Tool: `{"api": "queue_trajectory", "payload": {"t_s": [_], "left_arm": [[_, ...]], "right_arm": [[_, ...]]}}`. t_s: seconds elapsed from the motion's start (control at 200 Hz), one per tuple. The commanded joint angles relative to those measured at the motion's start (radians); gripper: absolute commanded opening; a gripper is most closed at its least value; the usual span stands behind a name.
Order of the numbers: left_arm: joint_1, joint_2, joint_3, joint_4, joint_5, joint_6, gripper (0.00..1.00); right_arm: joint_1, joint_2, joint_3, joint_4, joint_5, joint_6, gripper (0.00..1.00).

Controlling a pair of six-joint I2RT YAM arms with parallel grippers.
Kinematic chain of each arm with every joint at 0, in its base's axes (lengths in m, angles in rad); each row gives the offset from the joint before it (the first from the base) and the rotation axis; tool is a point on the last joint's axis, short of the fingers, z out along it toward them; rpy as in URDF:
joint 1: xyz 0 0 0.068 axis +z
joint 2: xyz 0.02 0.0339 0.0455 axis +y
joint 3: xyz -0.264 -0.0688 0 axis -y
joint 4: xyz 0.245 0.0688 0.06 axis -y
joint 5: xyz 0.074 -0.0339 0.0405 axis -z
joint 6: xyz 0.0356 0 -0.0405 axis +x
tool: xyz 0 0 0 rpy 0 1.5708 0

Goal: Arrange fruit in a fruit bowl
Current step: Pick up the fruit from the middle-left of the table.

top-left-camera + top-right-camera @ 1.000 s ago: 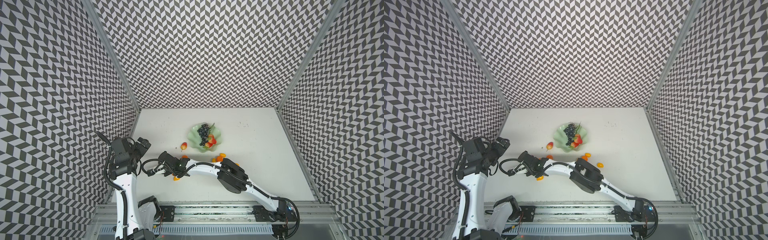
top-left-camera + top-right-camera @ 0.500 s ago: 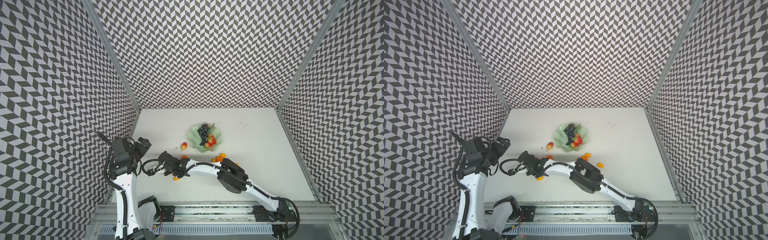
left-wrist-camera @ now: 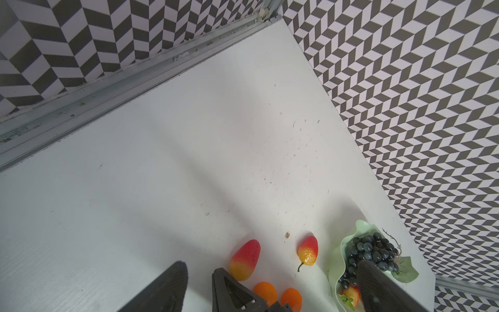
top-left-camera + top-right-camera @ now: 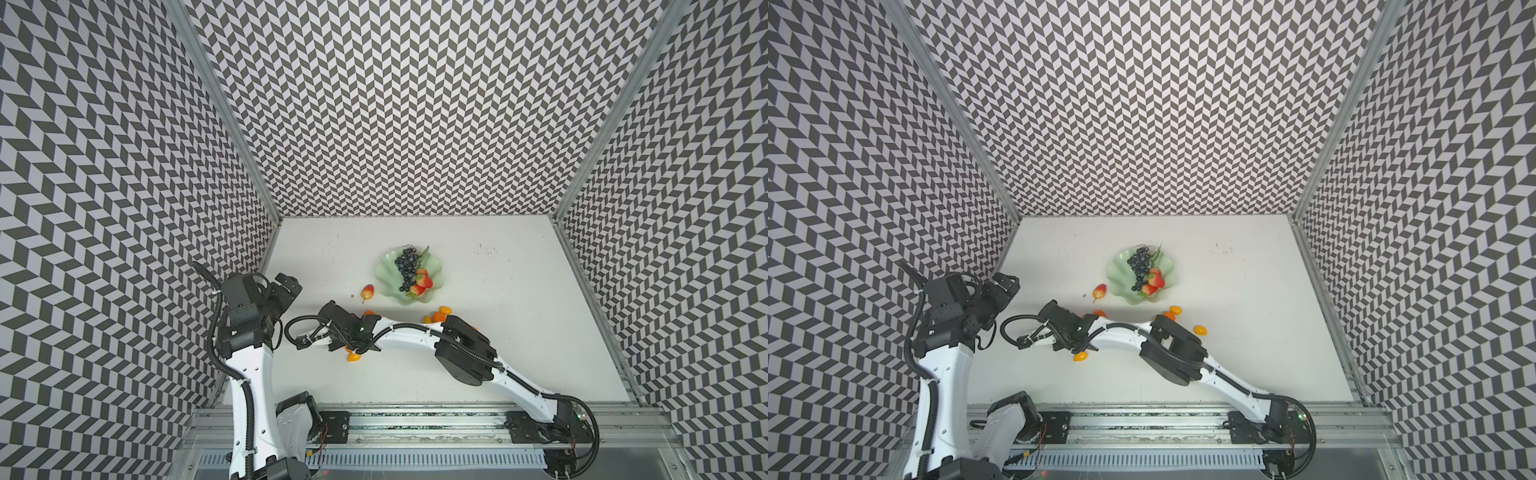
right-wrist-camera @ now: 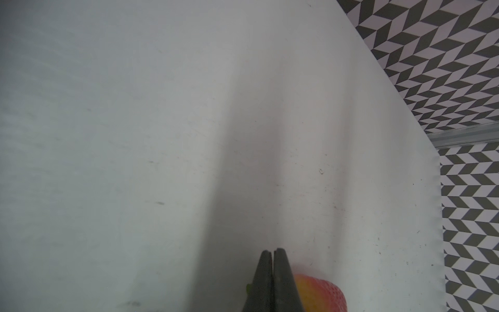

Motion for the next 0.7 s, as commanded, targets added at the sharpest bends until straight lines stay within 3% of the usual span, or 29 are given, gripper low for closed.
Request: {"api": "queue_trajectory", "payload": {"t_s": [0.0, 0.446, 0.696], "left_arm": [[0.002, 0.001, 0.039, -0.009, -0.006, 0.012, 1.0], [-0.003, 0.004, 0.061, -0.015, -0.003, 0.016, 1.0], [-0.037, -0.025, 0.08, 0.03, 0.023, 0.042, 1.0]], "right_arm": [[-0.019, -0.079, 0.017, 0.011, -0.106, 0.087, 0.0], [-0.067, -0.16, -0.023, 0.066, -0.252, 0.23, 0.0], [-0.122, -0.269, -0.129, 0.189, -0.344, 0.429, 0.0]]}}
